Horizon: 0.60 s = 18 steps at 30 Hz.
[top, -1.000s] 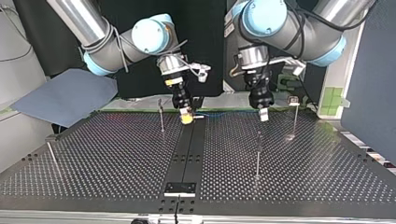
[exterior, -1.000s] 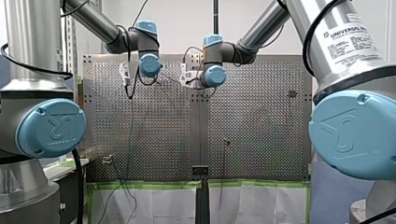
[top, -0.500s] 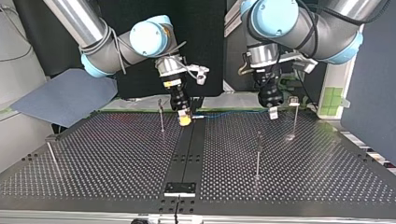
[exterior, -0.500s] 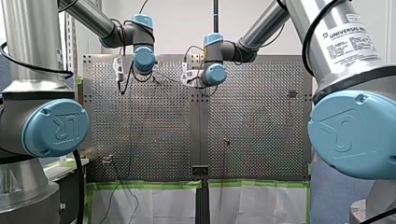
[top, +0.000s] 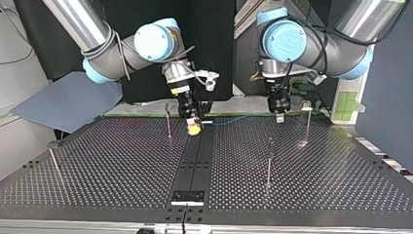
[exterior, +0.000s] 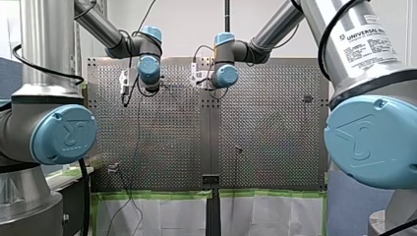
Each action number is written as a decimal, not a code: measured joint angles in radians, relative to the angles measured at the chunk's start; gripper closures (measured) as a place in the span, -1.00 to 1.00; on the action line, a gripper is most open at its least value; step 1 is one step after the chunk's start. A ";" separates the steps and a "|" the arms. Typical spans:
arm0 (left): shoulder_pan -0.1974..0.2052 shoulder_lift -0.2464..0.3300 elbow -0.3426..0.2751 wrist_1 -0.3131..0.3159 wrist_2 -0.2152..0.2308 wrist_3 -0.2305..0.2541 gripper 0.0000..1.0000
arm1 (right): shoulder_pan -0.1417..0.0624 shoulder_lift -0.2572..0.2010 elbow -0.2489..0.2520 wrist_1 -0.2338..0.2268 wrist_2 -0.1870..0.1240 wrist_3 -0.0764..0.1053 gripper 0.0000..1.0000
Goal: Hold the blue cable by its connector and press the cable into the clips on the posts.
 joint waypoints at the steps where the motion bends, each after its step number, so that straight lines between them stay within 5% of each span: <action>1: 0.008 -0.002 0.004 -0.007 0.008 -0.002 1.00 | 0.001 0.002 -0.004 0.000 -0.002 0.001 1.00; 10: 0.053 -0.004 0.016 -0.017 0.059 -0.006 1.00 | 0.013 0.052 -0.074 0.040 -0.012 0.008 1.00; 18: 0.058 -0.005 0.023 -0.011 0.082 -0.009 1.00 | 0.018 0.064 -0.137 0.047 -0.029 0.044 1.00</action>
